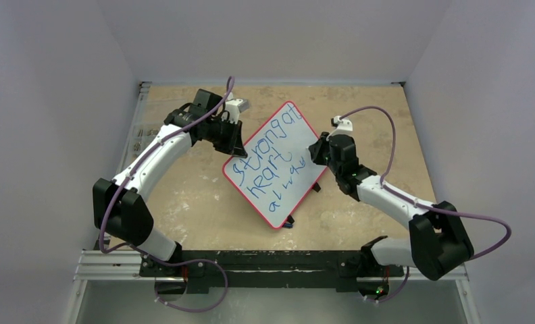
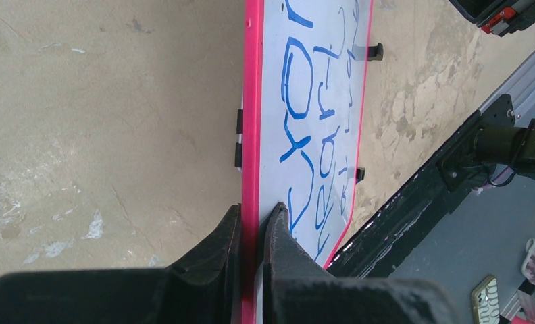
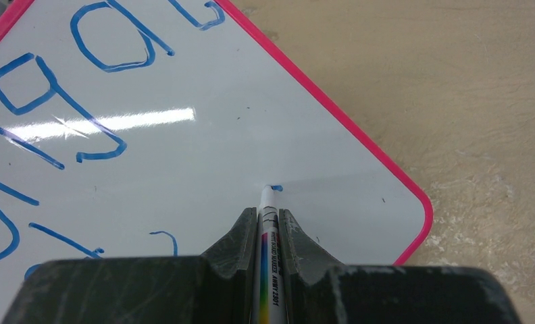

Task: Write a sentence on the whiteboard

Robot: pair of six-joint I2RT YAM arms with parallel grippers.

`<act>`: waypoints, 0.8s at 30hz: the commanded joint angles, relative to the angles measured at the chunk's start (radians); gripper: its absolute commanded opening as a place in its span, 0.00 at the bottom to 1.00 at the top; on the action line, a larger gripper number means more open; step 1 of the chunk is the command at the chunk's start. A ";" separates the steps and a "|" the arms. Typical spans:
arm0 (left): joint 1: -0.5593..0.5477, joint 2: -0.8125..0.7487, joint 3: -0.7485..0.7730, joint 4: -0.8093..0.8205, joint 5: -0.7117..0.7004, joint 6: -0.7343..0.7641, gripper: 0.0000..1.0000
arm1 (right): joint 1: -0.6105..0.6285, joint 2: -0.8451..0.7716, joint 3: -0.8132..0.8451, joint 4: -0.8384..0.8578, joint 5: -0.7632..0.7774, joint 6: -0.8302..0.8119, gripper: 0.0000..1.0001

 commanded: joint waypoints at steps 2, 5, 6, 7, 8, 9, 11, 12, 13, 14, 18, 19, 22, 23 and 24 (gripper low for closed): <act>0.015 0.011 -0.007 -0.086 -0.373 0.130 0.00 | -0.001 -0.016 -0.026 0.025 -0.050 0.002 0.00; 0.015 0.012 -0.007 -0.087 -0.373 0.129 0.00 | 0.000 -0.017 -0.049 0.030 -0.057 0.002 0.00; 0.016 0.012 -0.007 -0.088 -0.374 0.130 0.00 | 0.001 -0.020 -0.058 0.033 -0.059 0.002 0.00; 0.016 0.011 -0.007 -0.087 -0.374 0.129 0.00 | 0.000 -0.023 -0.067 0.034 -0.058 0.005 0.00; 0.016 0.013 -0.007 -0.087 -0.374 0.129 0.00 | 0.000 -0.028 -0.074 0.033 -0.059 0.007 0.00; 0.015 0.013 -0.007 -0.087 -0.374 0.130 0.00 | 0.001 -0.033 -0.082 0.032 -0.059 0.010 0.00; 0.016 0.014 -0.006 -0.087 -0.374 0.130 0.00 | 0.000 -0.041 -0.093 0.027 -0.058 0.016 0.00; 0.015 0.013 -0.006 -0.088 -0.373 0.130 0.00 | 0.000 -0.044 -0.095 0.021 -0.058 0.021 0.00; 0.015 0.013 -0.006 -0.087 -0.373 0.130 0.00 | 0.001 -0.047 -0.096 0.012 -0.050 0.033 0.00; 0.016 0.013 -0.006 -0.087 -0.374 0.130 0.00 | 0.000 -0.050 -0.096 0.003 -0.038 0.037 0.00; 0.014 0.013 -0.007 -0.088 -0.374 0.129 0.00 | 0.001 -0.047 -0.085 -0.022 0.007 0.041 0.00; 0.015 0.013 -0.007 -0.089 -0.374 0.129 0.00 | 0.001 -0.042 -0.080 -0.026 0.016 0.042 0.00; 0.014 0.014 -0.007 -0.088 -0.374 0.128 0.00 | 0.000 -0.022 -0.060 -0.043 0.057 0.042 0.00; 0.014 0.013 -0.007 -0.089 -0.374 0.128 0.00 | 0.000 -0.015 -0.051 -0.049 0.068 0.040 0.00; 0.014 0.014 -0.007 -0.088 -0.374 0.128 0.00 | -0.002 -0.010 -0.044 -0.052 0.074 0.037 0.00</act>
